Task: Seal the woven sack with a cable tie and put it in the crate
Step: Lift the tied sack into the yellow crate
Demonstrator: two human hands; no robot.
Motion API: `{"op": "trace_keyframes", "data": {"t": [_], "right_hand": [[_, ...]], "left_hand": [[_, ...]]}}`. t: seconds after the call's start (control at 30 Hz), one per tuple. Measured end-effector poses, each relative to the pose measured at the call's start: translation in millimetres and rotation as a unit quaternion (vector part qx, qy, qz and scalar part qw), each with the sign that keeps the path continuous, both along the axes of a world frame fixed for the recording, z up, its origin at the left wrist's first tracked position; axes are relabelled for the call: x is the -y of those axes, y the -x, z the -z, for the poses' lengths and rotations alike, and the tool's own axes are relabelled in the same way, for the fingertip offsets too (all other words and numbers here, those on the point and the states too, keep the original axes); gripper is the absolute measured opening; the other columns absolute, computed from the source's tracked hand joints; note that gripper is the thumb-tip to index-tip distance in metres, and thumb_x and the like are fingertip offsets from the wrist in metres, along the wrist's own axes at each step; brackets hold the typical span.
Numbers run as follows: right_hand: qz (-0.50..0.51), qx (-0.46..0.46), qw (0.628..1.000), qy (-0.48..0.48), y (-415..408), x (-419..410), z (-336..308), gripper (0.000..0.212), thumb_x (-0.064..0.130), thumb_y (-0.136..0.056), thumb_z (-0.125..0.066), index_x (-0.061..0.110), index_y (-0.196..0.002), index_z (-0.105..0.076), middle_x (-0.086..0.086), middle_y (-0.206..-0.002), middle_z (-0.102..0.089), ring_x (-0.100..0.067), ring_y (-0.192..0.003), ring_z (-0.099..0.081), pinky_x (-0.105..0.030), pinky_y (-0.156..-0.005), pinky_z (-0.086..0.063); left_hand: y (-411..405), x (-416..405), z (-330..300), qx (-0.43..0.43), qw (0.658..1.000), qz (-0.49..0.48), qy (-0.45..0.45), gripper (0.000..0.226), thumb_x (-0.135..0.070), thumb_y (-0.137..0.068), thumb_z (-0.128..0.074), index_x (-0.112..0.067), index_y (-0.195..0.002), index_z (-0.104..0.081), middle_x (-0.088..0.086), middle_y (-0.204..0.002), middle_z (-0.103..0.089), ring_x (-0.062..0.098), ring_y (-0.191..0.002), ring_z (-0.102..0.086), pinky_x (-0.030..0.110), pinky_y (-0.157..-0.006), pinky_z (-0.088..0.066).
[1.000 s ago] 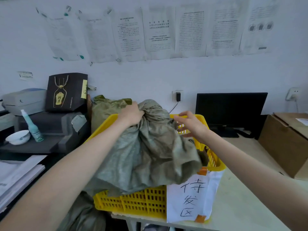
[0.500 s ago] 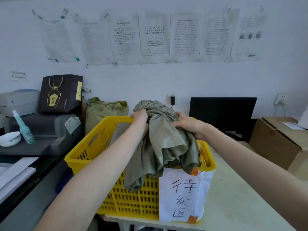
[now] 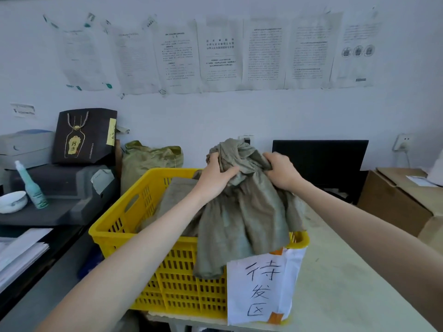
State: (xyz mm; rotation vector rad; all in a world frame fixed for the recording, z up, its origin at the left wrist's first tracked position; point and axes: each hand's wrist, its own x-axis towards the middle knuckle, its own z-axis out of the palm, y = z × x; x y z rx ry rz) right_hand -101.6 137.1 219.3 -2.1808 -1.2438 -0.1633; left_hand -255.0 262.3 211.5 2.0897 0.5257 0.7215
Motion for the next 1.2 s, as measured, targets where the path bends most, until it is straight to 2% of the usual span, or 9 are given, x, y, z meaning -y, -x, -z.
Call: {"op": "trace_keyframes", "data": {"t": [0.1,0.2,0.33,0.47,0.57,0.8,0.93,1.07,1.2], "right_hand": [[0.028,0.1,0.994,0.035,-10,3,1,0.013,0.011,-0.087,-0.048,0.017,-0.098,-0.047,-0.008,-0.095,-0.04,-0.038,-0.085,-0.053,-0.046,-0.073,-0.047],[0.032,0.102,0.993,0.045,-13,-1,10,0.042,0.01,-0.085,-0.048,0.022,-0.126,-0.045,-0.01,-0.108,-0.046,-0.039,-0.091,-0.055,-0.045,-0.075,-0.048],[-0.092,-0.121,0.988,-0.028,-8,-3,12,0.077,0.012,-0.078,-0.057,0.043,-0.141,-0.027,-0.009,-0.13,-0.052,-0.027,-0.118,-0.052,-0.045,-0.104,-0.039],[-0.192,-0.274,0.941,0.049,-2,6,14,0.1,0.034,-0.07,-0.076,0.044,-0.147,-0.013,0.0,-0.156,-0.023,-0.017,-0.143,-0.022,-0.045,-0.118,-0.019],[-0.129,-0.145,0.972,0.135,2,7,26,0.125,0.041,-0.061,-0.085,0.034,-0.15,0.003,-0.003,-0.151,-0.017,-0.023,-0.14,-0.02,-0.042,-0.115,-0.024],[-0.023,0.17,0.975,0.145,6,3,57,0.084,-0.006,-0.077,-0.053,0.024,-0.145,-0.015,-0.015,-0.129,-0.034,-0.043,-0.091,-0.057,-0.046,-0.062,-0.049],[0.01,0.324,0.93,0.171,2,8,55,0.072,-0.006,-0.082,-0.051,0.023,-0.141,-0.021,-0.017,-0.129,-0.036,-0.038,-0.099,-0.053,-0.036,-0.052,-0.036],[-0.052,0.429,0.889,0.151,0,4,64,0.05,0.002,-0.081,-0.058,0.021,-0.119,-0.031,-0.02,-0.106,-0.055,-0.038,-0.075,-0.057,-0.033,-0.037,-0.038],[-0.108,0.517,0.835,0.153,0,-3,74,0.031,0.006,-0.085,-0.04,0.022,-0.112,-0.041,-0.018,-0.102,-0.061,-0.033,-0.069,-0.058,-0.036,-0.047,-0.043]], "left_hand": [[4,-2,11,-0.143,0.977,-0.061,-0.147,0.079,-0.063,-0.085,-0.049,-0.031,-0.148,-0.013,0.001,-0.154,-0.028,0.031,-0.137,-0.032,0.054,-0.107,-0.03],[6,-1,18,-0.165,0.984,-0.022,-0.057,0.086,-0.054,-0.088,-0.053,-0.031,-0.15,0.002,0.011,-0.154,-0.025,0.034,-0.134,-0.037,0.048,-0.105,-0.037],[-3,0,23,-0.044,0.989,0.013,0.138,0.074,-0.016,-0.09,-0.061,-0.03,-0.142,-0.01,0.011,-0.135,-0.048,0.031,-0.109,-0.059,0.045,-0.084,-0.057],[-15,-4,30,0.05,0.976,0.008,0.211,0.06,-0.001,-0.083,-0.06,-0.027,-0.123,-0.024,0.012,-0.13,-0.05,0.028,-0.11,-0.059,0.049,-0.088,-0.055],[-21,0,33,0.064,0.976,0.038,0.206,0.055,-0.004,-0.084,-0.06,-0.026,-0.123,-0.029,0.007,-0.123,-0.056,0.024,-0.109,-0.06,0.05,-0.091,-0.053],[-1,-6,60,-0.041,0.991,0.05,-0.116,0.042,-0.03,-0.091,-0.058,-0.022,-0.124,-0.033,0.001,-0.131,-0.051,0.02,-0.121,-0.049,0.042,-0.101,-0.042],[30,-34,85,-0.207,0.878,-0.011,-0.431,0.068,-0.046,-0.09,-0.054,-0.013,-0.143,-0.026,0.011,-0.141,-0.035,0.031,-0.136,-0.028,0.044,-0.113,-0.016],[47,-72,81,-0.288,0.821,-0.076,-0.487,0.074,-0.043,-0.088,-0.057,-0.005,-0.143,-0.026,0.016,-0.151,-0.025,0.029,-0.144,-0.016,0.048,-0.115,-0.007],[60,-97,76,-0.245,0.842,-0.137,-0.461,0.074,-0.032,-0.082,-0.068,-0.009,-0.142,-0.031,0.012,-0.147,-0.034,0.03,-0.138,-0.028,0.054,-0.109,-0.022]]}}
